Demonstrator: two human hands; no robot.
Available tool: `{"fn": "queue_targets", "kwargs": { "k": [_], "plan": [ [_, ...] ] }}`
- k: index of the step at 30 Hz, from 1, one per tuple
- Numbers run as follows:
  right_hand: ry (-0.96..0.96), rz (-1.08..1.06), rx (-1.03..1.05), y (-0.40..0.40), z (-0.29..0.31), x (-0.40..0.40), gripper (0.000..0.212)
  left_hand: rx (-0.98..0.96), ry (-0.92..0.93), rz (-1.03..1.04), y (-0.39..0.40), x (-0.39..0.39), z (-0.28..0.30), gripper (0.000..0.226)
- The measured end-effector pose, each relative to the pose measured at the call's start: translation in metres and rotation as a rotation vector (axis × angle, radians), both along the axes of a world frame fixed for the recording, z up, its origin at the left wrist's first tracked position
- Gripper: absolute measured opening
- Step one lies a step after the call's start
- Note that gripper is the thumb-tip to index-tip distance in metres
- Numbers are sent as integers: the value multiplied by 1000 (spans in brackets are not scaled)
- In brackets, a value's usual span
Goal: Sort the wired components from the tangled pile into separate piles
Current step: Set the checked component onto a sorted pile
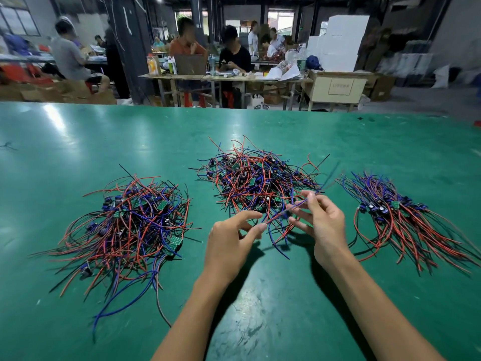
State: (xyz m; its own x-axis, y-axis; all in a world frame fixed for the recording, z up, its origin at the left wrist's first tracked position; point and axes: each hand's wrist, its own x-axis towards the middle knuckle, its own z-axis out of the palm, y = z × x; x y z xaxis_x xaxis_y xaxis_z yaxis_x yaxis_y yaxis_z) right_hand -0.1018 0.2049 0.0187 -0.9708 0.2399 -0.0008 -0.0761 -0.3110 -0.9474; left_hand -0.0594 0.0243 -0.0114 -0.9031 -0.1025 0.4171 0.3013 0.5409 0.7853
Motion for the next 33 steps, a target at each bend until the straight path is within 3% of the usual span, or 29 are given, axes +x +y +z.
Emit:
{"fn": "queue_targets", "kwargs": {
  "k": [2, 4, 8, 14, 17, 19, 21, 24, 27, 30, 33],
  "plan": [
    [20, -94, -5, 3, 9, 0, 22, -5, -46, -22, 2, 1, 0, 19],
    [63, -238, 144, 15, 22, -8, 22, 46, -58, -26, 3, 1, -1, 15],
    [118, -514, 823, 70, 53, -52, 30, 62, -67, 30, 4, -4, -4, 8],
    [-383, -318, 1494, 143, 43, -106, 32, 199, -124, 70, 3, -9, -9, 16],
    [-681, -147, 1709, 139, 14, -100, 51, 250, -140, 64, 1, -11, -11, 17],
    [-531, -224, 1763, 124, 8, -98, 54, 286, -146, 64, 1, -13, -13, 18],
    [-112, -305, 1729, 101, 6, -94, 38, 335, -157, 56, 1, -13, -14, 18],
    [246, -66, 1441, 51, 6, -68, 23, 349, -163, 49, 2, -14, -13, 18],
    [316, -20, 1576, 16, -15, -48, 28, 350, -151, 48, 3, -13, -11, 18],
    [282, -154, 1543, 8, -27, -40, 23, 347, -152, 43, 2, -13, -11, 18],
    [421, -300, 1527, 9, -25, -31, 13, 293, -146, 44, 3, -12, -11, 19]
  ]
}}
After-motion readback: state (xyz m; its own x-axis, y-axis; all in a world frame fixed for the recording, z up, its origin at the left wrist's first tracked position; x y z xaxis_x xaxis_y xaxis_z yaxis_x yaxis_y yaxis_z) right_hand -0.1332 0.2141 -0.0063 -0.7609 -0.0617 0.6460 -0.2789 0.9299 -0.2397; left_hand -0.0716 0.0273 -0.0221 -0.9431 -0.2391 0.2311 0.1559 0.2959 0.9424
